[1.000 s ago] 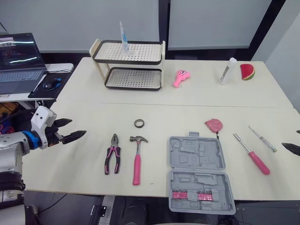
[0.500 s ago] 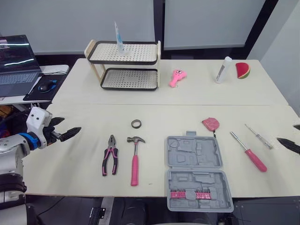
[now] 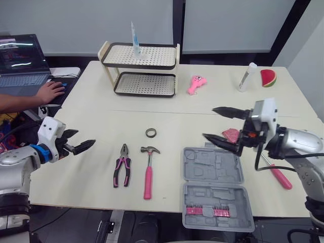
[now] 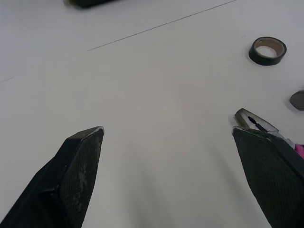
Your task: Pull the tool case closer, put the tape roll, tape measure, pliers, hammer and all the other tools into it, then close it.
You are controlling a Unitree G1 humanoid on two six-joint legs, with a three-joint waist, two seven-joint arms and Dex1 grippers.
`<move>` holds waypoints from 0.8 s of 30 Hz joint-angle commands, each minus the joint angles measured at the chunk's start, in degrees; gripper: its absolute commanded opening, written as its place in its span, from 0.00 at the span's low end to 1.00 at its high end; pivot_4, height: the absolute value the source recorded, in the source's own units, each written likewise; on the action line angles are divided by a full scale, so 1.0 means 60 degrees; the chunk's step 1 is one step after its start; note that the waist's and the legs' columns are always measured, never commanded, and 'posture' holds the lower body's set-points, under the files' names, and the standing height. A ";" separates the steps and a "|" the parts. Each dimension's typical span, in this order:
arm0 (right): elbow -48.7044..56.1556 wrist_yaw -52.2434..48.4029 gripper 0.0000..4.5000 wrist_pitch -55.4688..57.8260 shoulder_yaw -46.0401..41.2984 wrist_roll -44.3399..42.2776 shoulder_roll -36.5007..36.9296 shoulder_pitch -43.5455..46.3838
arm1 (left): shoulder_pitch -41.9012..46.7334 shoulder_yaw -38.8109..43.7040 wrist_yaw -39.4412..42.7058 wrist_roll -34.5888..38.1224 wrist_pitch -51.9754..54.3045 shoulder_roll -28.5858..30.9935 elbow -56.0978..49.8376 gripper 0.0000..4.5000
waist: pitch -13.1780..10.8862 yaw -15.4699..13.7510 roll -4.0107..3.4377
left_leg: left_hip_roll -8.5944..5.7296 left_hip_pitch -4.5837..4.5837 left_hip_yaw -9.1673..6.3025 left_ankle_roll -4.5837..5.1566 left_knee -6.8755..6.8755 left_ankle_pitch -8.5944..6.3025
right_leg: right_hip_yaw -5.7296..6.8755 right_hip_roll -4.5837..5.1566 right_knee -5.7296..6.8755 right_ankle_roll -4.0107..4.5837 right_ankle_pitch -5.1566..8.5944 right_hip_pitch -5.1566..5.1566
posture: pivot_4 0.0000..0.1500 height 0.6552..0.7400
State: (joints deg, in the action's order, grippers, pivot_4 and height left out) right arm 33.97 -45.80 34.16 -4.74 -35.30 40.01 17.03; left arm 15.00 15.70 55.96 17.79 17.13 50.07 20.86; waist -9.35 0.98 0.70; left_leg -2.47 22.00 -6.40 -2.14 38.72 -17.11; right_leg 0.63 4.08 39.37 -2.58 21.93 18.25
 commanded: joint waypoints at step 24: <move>0.0911 0.1367 1.00 -0.0187 0.0724 0.1376 -0.0297 -0.0952 | 0.6343 -0.4890 0.1126 -0.4210 -0.5975 -0.3250 0.7229 0.60 | -0.0012 0.0155 0.0023 | -0.0003 -0.0001 0.0038 0.0001 0.0009 0.0000 | 0.0014 -0.0062 0.0030 -0.0002 0.0000 0.0012 | 1.00 1.00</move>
State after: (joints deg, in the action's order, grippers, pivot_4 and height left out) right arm 36.54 -38.36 33.94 1.08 -27.43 38.03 11.55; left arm 51.39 -13.64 63.74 -6.70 -17.21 30.67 62.96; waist -9.42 1.91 0.84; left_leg -2.50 22.00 -6.18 -2.14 38.78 -17.11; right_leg 0.72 3.71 39.56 -2.60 21.92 18.33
